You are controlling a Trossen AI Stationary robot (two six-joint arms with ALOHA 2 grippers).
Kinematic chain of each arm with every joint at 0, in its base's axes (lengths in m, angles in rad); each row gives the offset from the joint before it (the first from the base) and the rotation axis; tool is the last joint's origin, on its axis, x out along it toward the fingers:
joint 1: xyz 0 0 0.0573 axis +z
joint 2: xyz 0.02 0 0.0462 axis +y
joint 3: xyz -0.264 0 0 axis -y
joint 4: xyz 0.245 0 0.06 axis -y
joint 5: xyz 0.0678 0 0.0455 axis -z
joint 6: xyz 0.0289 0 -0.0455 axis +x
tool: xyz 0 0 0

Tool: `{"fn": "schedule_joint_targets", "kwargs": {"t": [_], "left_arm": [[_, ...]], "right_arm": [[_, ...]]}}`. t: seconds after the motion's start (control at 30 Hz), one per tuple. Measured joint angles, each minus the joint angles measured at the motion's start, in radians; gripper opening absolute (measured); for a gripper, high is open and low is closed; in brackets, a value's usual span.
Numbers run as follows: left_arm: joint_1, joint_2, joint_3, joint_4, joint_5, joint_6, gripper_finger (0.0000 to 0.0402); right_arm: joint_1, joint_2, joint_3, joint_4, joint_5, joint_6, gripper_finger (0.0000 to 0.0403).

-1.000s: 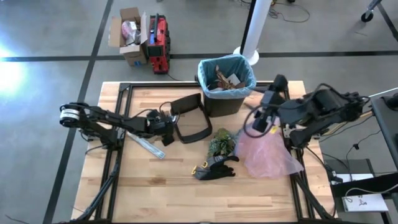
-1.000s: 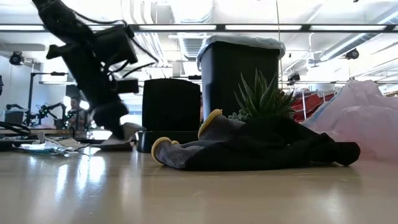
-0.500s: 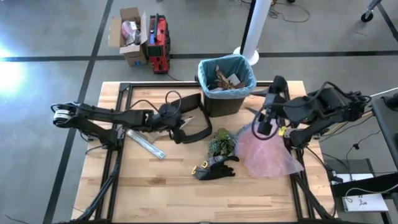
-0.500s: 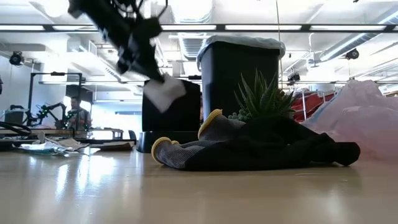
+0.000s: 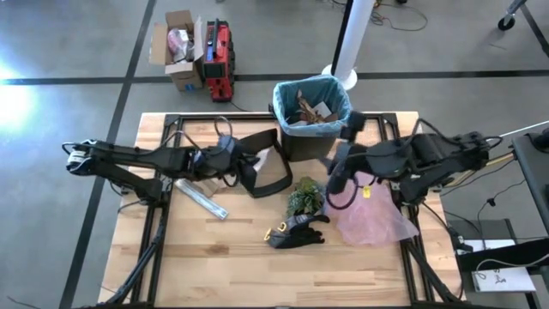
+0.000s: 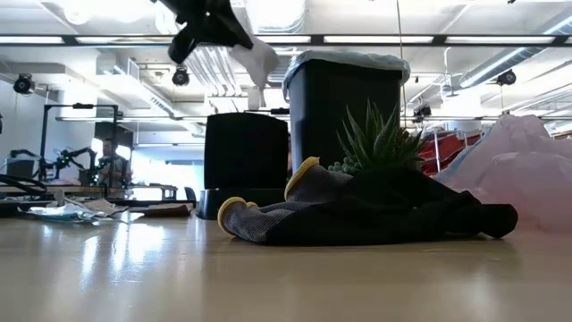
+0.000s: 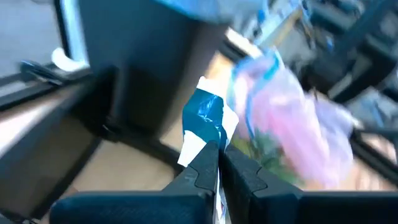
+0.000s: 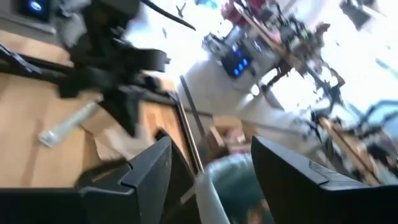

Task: Place trash/remove bag and relplace
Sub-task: Put the white paper into the trash bin

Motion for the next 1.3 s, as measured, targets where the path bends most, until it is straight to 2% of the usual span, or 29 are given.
{"fn": "schedule_joint_targets", "kwargs": {"t": [0.13, 0.23, 0.4, 0.5, 0.63, 0.8, 1.03, 1.17, 1.3], "left_arm": [[0.003, -0.041, 0.006, -0.001, -0.002, -0.037, 0.0000], [0.003, -0.078, 0.006, -0.001, 0.022, -0.025, 0.0000], [0.000, -0.155, 0.006, 0.030, 0.061, 0.125, 0.0000], [0.000, -0.197, 0.006, 0.093, 0.136, 0.251, 0.0000], [0.003, -0.238, 0.006, 0.164, 0.265, 0.347, 0.0000], [0.003, -0.263, 0.006, 0.180, 0.345, 0.368, 0.0000], [0.003, -0.277, 0.006, 0.271, 0.364, 0.368, 0.0000], [0.003, -0.276, 0.006, 0.310, 0.374, 0.369, 0.0000], [0.003, -0.265, 0.006, 0.353, 0.391, 0.369, 0.0000]], "right_arm": [[-0.044, 0.046, -0.001, 0.094, -0.113, -0.014, 0.0190], [-0.100, 0.065, -0.002, 0.156, -0.266, 0.063, 0.0174], [-0.187, 0.097, 0.002, 0.230, -0.507, 0.197, 0.0146], [-0.226, 0.119, 0.002, 0.271, -0.596, 0.267, 0.0137], [-0.261, 0.147, 0.003, 0.352, -0.636, 0.333, 0.0149], [-0.284, 0.187, 0.003, 0.474, -0.673, 0.359, 0.0197], [-0.293, 0.242, 0.004, 0.505, -0.682, 0.414, 0.0255], [-0.293, 0.248, 0.004, 0.511, -0.682, 0.452, 0.0262], [-0.293, 0.247, 0.004, 0.514, -0.682, 0.451, 0.0249]]}}
